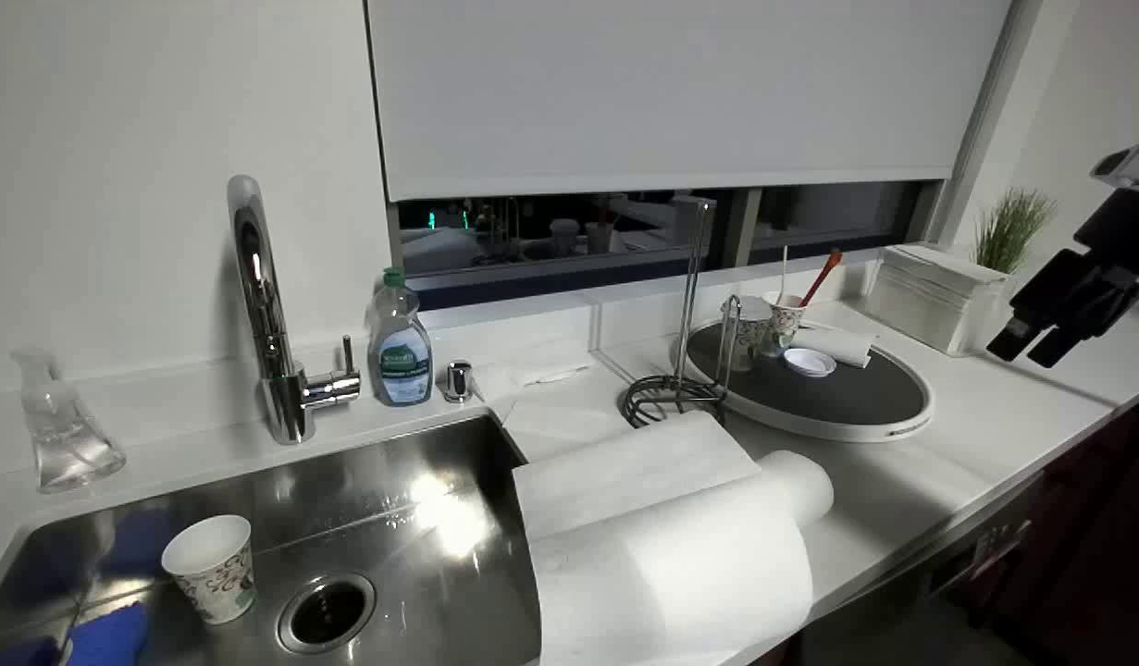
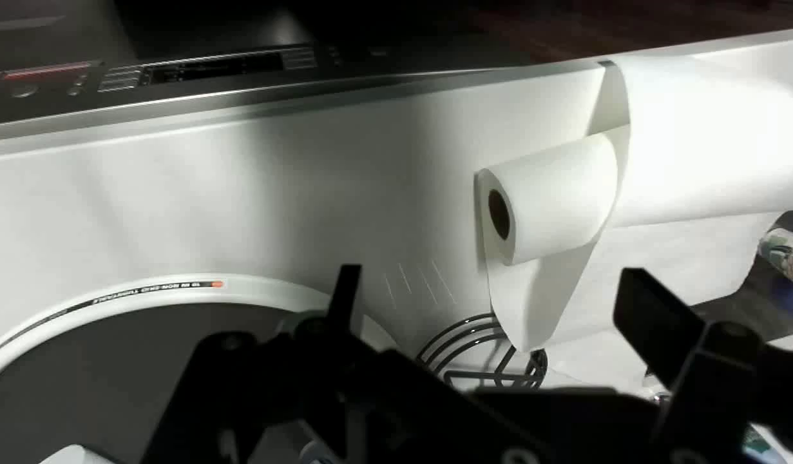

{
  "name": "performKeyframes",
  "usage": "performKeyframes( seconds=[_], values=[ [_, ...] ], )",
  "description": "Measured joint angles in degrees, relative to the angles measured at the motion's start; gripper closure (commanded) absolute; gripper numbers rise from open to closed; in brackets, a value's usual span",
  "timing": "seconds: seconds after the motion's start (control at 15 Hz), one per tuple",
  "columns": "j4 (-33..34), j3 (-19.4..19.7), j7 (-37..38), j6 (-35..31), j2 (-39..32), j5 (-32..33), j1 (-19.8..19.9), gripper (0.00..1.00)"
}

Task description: Pick up the paper towel roll and place it on the paper towel holder

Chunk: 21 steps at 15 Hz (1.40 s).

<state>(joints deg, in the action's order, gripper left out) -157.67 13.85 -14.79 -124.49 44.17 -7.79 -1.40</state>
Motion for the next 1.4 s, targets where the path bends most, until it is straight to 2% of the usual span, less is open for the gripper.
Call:
performKeyframes(
  seconds=[0.67,0.8,1.13,1.27,1.4],
  values=[
    [0.0,0.1,-1.3,0.0,-0.4,0.0,0.0,0.0],
    [0.7,3.2,-7.6,0.3,-1.5,-0.9,-1.0,0.0],
    [4.7,15.8,-24.7,4.8,-8.1,-8.2,-4.8,0.0],
    [6.9,18.7,-30.1,8.5,-12.1,-13.3,-5.9,0.0],
    [9.2,19.4,-32.7,13.0,-16.8,-17.8,-6.4,0.0]
  ],
)
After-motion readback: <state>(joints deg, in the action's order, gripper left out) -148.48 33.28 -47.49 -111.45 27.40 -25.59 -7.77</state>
